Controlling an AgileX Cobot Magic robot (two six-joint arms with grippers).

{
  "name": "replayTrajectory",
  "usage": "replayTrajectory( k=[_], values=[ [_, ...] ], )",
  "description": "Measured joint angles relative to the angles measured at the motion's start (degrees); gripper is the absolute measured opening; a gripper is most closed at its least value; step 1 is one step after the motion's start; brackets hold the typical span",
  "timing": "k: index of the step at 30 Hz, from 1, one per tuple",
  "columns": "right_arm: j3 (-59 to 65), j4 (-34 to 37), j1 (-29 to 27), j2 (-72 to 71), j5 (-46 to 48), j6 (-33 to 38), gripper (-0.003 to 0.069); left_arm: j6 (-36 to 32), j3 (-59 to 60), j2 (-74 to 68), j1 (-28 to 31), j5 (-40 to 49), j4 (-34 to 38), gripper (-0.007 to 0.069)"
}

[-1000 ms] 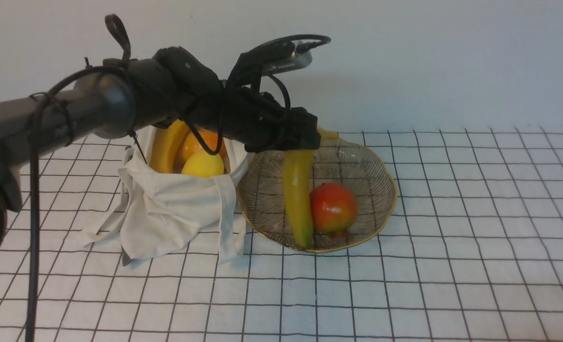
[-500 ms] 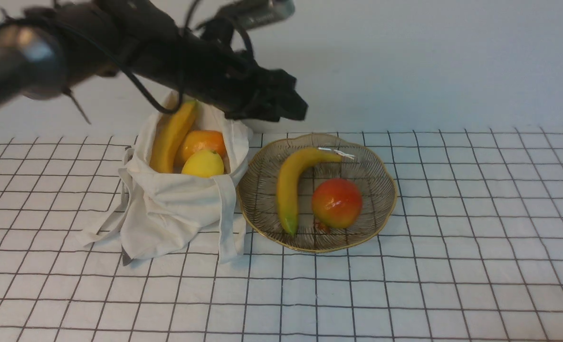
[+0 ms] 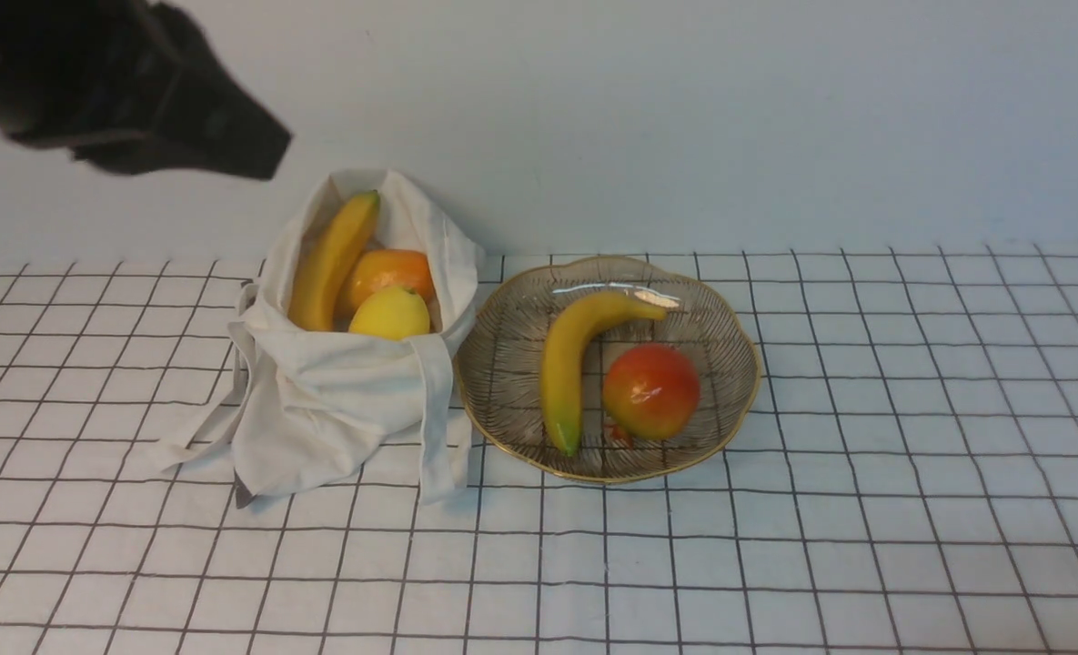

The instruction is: Take the fruit out of the bag on the white checkered tablecloth and place them on the plate.

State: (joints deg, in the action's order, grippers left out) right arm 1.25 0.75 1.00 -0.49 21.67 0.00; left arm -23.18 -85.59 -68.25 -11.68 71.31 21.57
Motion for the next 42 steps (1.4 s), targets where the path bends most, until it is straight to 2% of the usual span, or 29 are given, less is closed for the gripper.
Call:
replayTrajectory(
  k=[6,7,8,11,17,31,42],
  values=[
    [0.0,0.0,0.0,0.0,0.0,0.0,-0.0016,0.1,17.9,19.3,0.0,-1.0,1.0,-0.0008],
    [0.0,0.0,0.0,0.0,0.0,0.0,-0.0016,0.1,25.3,25.2,0.0,-5.1,2.4,-0.0008],
    [0.0,0.0,0.0,0.0,0.0,0.0,-0.0016,0.1,25.3,25.9,0.0,-5.1,2.6,-0.0008],
    [0.0,0.0,0.0,0.0,0.0,0.0,-0.0016,0.1,38.1,35.1,0.0,-13.9,3.5,-0.0008],
    [0.0,0.0,0.0,0.0,0.0,0.0,-0.0016,0.1,51.0,44.1,0.0,-24.8,4.3,-0.0008],
    [0.0,0.0,0.0,0.0,0.0,0.0,-0.0016,0.1,54.8,46.6,0.0,-22.9,4.6,-0.0008],
    [0.0,0.0,0.0,0.0,0.0,0.0,-0.0016,0.3,55.3,46.6,0.0,-23.7,1.2,-0.0008]
  ],
)
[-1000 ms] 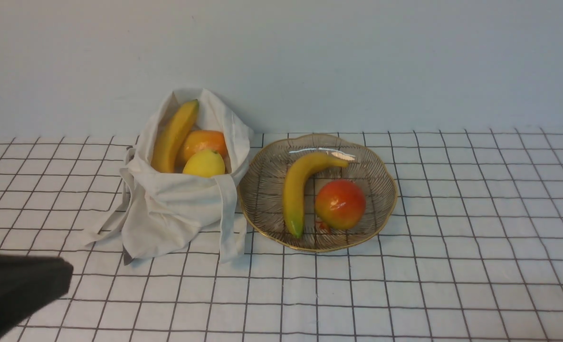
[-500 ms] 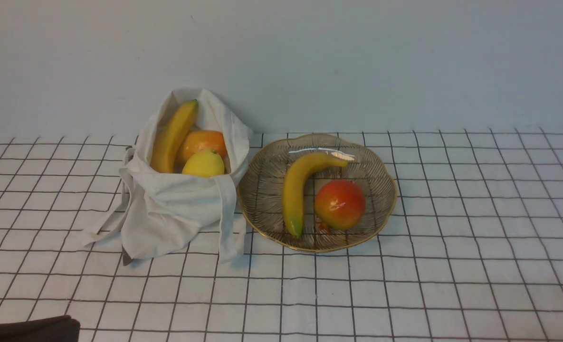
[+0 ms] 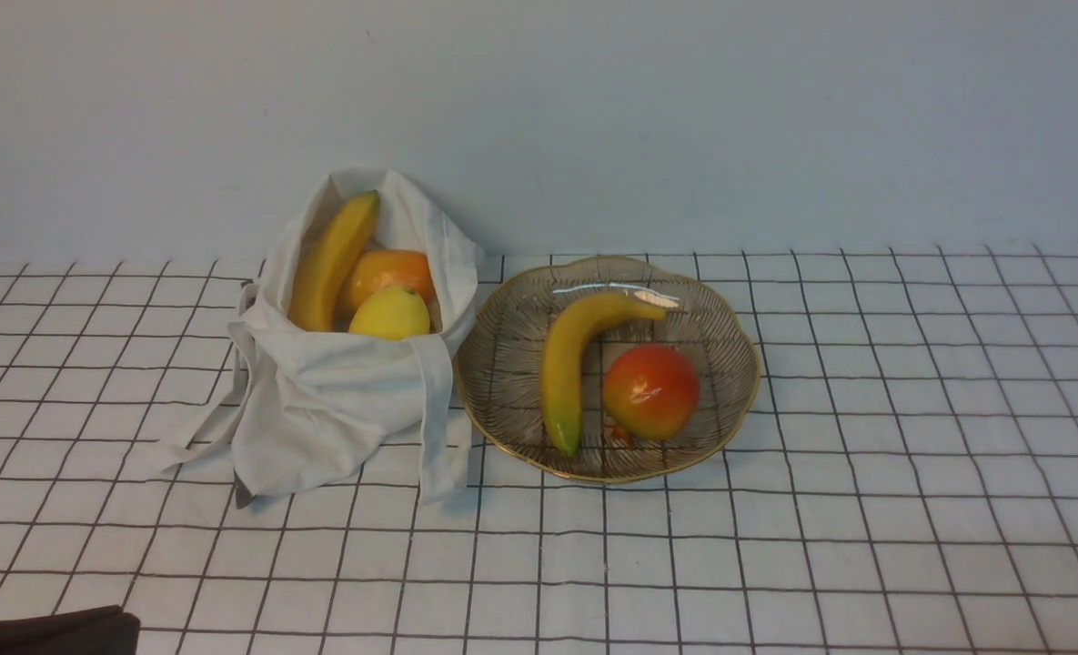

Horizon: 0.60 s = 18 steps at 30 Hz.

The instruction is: Take the fruit out of the bag on the white checkered tablecloth and place them on the plate.

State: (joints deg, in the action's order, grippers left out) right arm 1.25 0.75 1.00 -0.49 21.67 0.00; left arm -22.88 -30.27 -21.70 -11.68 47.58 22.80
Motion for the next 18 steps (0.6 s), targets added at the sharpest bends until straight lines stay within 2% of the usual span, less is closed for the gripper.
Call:
replayTrajectory(
  k=[4,7,10,12,18],
  values=[
    [0.0,0.0,0.0,0.0,0.0,0.0,-0.0016,1.7,3.8,0.6,0.0,-5.0,-2.6,-0.0008],
    [0.0,0.0,0.0,0.0,0.0,0.0,-0.0016,5.7,10.4,4.2,0.0,-13.0,-7.3,-0.0008],
    [0.0,0.0,0.0,0.0,0.0,0.0,-0.0016,8.7,15.2,9.0,1.4,-18.0,-11.0,-0.0008],
    [0.0,0.0,0.0,0.0,0.0,0.0,-0.0016,13.1,20.3,14.1,4.0,-22.5,-14.7,-0.0008],
    [0.0,0.0,0.0,0.0,0.0,0.0,-0.0016,22.1,29.7,21.6,7.4,-25.7,-23.2,-0.0008]
  ],
)
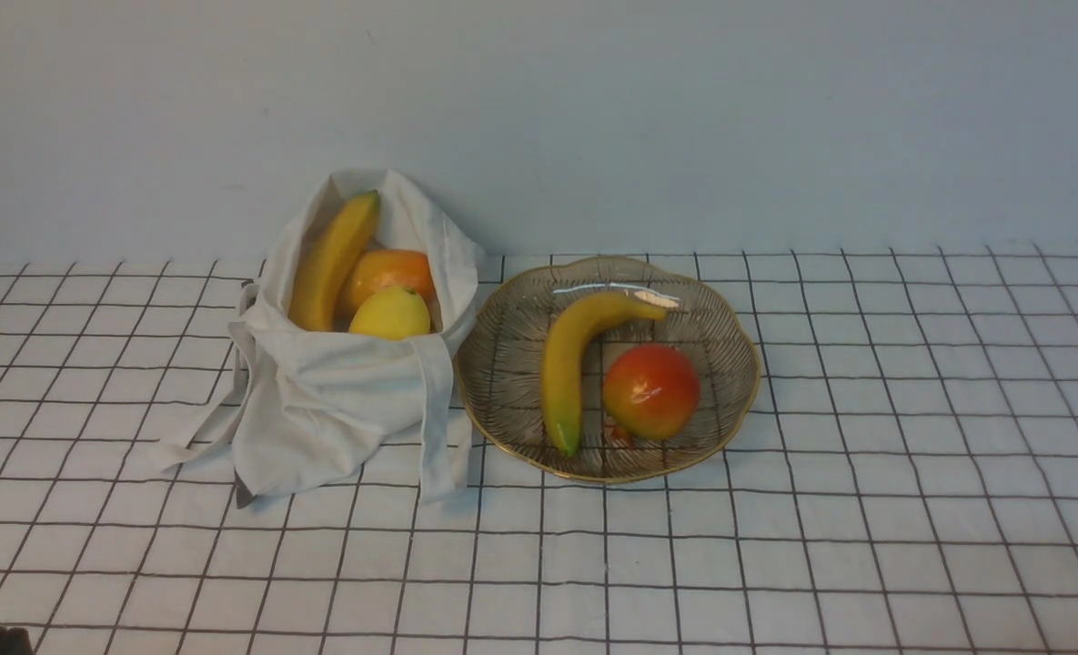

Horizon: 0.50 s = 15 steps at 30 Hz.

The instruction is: Take the fruit out of the bag on the white checkered tablecloth and place them on the plate.

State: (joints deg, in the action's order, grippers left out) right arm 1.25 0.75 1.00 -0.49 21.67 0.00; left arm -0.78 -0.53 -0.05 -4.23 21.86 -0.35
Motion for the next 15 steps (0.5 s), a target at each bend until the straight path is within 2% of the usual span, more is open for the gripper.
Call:
replayTrajectory(
  k=[4,15],
  values=[
    [0.0,0.0,0.0,0.0,0.0,0.0,-0.0016,4.2,2.0,0.6,0.0,0.1,-2.7,-0.0008],
    [0.0,0.0,0.0,0.0,0.0,0.0,-0.0016,4.6,2.0,0.6,2.3,0.2,-3.1,-0.0008]
  ],
)
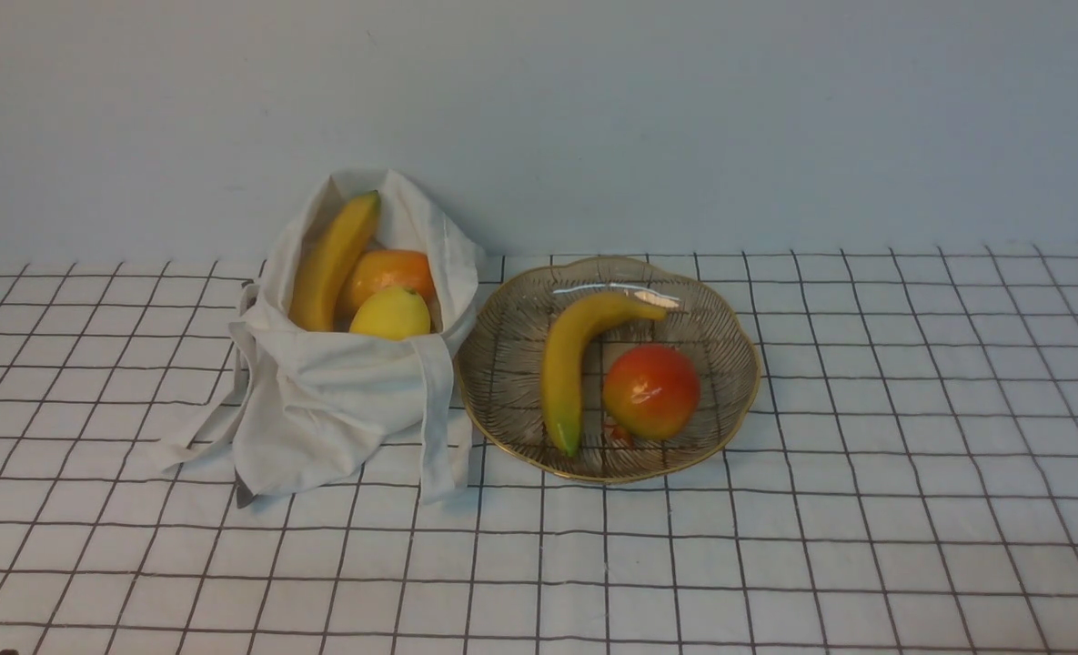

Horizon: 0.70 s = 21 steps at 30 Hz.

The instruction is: Take the fruit out of the bag on the white checkered tablecloth and place them on the plate.

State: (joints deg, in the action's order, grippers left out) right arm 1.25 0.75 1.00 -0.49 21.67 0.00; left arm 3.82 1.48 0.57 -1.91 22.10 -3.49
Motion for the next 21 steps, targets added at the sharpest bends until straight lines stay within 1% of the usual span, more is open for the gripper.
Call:
replayTrajectory(
  k=[4,21],
  values=[
    [0.0,0.0,0.0,0.0,0.0,0.0,-0.0016,0.0,0.0,0.0,1.1,0.0,0.0,-0.0008],
    [0.0,-0.1,0.0,0.0,0.0,0.0,-0.0016,0.0,0.0,0.0,1.1,0.0,0.1,-0.0008]
  ],
)
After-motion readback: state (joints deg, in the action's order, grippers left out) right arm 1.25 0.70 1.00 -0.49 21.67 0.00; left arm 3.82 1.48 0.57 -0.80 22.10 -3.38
